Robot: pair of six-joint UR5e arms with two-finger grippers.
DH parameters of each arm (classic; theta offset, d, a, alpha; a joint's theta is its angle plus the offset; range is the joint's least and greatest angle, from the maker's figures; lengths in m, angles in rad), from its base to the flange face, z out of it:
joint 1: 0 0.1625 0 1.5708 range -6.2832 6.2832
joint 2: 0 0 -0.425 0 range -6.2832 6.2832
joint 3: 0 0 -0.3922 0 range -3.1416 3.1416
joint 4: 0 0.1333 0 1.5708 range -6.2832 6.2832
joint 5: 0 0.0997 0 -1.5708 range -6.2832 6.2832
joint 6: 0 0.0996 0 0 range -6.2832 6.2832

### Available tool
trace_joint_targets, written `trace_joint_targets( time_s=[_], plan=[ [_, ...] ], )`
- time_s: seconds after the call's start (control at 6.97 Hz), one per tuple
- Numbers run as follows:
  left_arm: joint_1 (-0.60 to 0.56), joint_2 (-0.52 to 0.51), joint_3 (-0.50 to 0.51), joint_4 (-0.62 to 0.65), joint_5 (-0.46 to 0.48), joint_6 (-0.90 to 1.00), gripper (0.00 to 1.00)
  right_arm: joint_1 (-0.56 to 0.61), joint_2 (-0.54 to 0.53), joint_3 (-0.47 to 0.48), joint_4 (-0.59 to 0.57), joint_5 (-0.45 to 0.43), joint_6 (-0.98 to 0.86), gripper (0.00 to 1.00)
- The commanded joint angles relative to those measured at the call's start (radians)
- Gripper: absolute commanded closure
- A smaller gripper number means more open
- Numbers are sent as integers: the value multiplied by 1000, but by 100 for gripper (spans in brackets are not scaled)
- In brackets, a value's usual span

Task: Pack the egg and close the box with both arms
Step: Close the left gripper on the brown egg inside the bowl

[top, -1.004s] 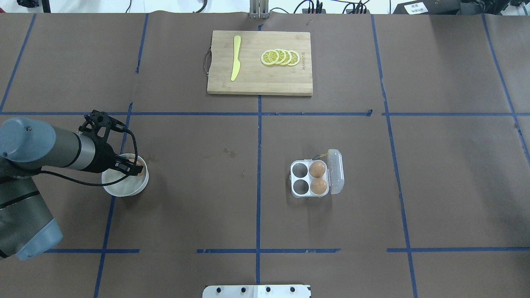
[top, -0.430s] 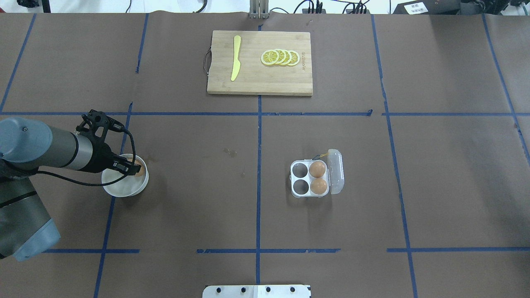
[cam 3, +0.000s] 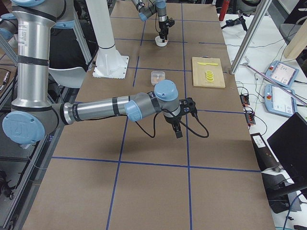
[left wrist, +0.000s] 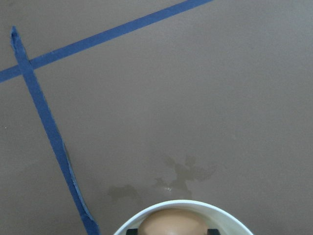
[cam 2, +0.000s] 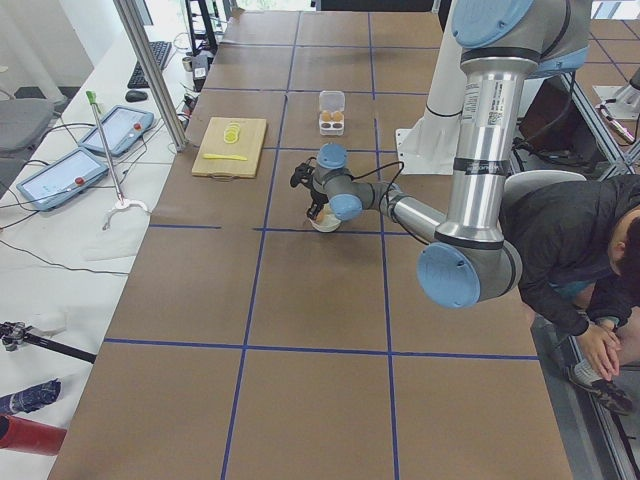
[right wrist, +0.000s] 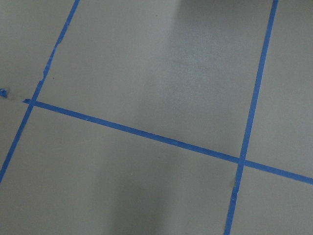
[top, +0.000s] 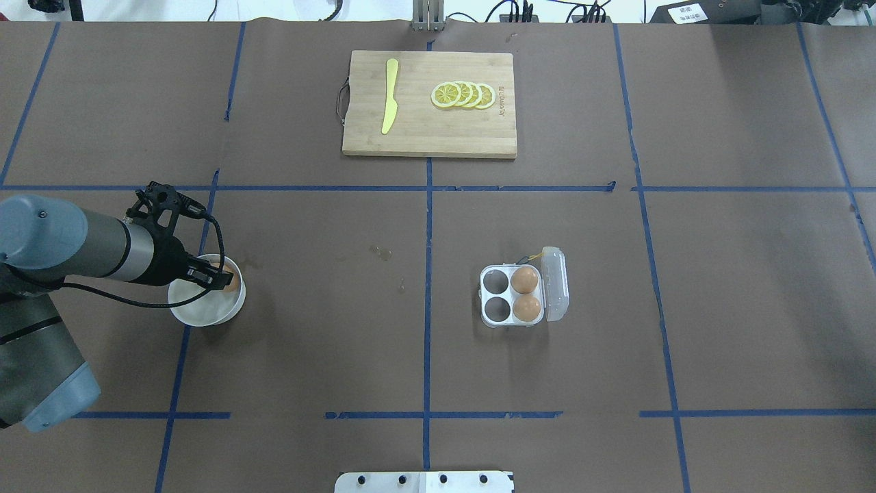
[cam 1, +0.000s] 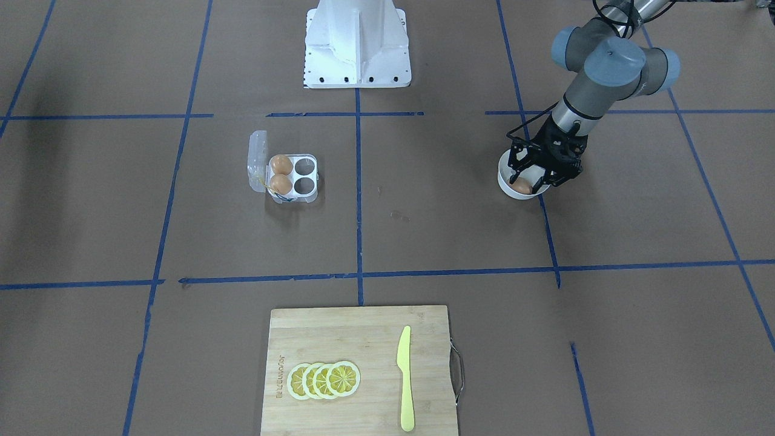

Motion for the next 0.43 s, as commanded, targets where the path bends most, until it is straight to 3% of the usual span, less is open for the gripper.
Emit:
trace_joint_targets(
  time_s=[0.0, 0.14, 0.29],
  plan=[
    [6, -3, 12, 0, 1, 0, 44, 0, 1, -1, 0, 0, 0, 0],
    [4, -3, 9, 0, 0, 0, 41, 0, -1, -1, 0, 0, 0, 0],
    [3, -3, 8, 0, -2, 0, 30, 0, -1, 1, 0, 0, 0, 0]
  ],
)
